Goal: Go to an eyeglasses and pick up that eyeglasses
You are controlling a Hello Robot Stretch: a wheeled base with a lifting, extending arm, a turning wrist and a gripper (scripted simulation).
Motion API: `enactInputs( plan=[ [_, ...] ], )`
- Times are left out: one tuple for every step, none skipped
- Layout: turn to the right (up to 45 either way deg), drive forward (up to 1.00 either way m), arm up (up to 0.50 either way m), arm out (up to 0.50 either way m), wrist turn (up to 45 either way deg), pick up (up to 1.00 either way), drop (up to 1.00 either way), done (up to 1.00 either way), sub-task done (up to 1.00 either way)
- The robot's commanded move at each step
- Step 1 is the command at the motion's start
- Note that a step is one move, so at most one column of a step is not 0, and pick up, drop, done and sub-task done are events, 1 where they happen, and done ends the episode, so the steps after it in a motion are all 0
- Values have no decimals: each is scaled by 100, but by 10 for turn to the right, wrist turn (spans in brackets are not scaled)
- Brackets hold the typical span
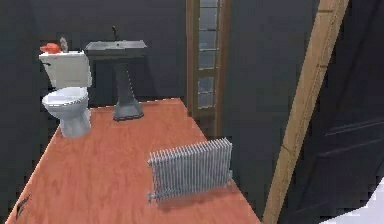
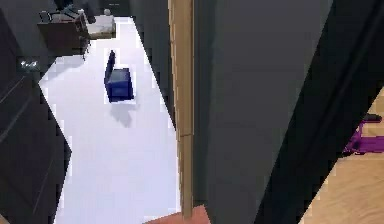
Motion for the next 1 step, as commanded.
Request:
enactInputs(
  plan=[
    [450, 0, 0, 0, 0, 0, 0, 0, 0]
  ],
)
